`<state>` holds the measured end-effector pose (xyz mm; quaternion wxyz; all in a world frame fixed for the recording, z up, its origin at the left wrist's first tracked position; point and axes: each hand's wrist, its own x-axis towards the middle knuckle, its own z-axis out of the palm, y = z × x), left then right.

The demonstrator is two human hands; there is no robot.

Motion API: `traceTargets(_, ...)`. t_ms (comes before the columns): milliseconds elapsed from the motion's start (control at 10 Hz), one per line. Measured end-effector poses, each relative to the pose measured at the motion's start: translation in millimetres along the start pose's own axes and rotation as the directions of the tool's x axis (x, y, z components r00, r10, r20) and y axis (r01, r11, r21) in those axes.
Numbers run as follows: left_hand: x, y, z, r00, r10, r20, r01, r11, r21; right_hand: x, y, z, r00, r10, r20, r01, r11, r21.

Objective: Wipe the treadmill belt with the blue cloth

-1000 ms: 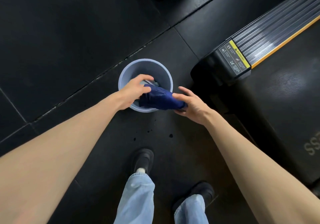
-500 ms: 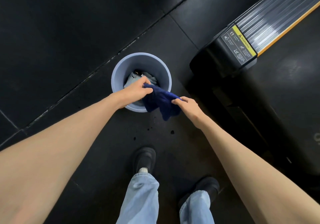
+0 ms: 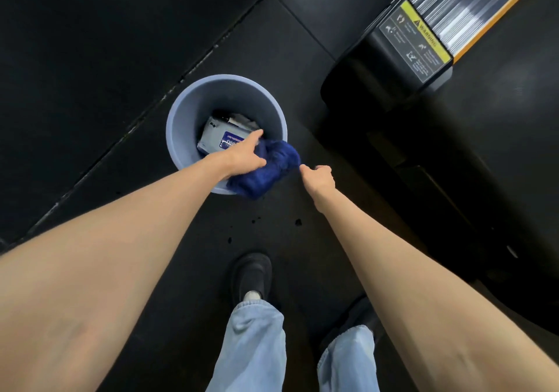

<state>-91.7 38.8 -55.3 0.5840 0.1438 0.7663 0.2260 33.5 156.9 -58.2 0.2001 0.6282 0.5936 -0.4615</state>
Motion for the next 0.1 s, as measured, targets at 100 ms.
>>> traceTargets(100, -12.6, 9.8, 4.2, 0.999, 0.038, -0.016, -0.035, 0.984, 0.172, -9.6, 0.1, -11.1, 1.0, -0.025, 0.009, 0.026, 0.996, -0.088)
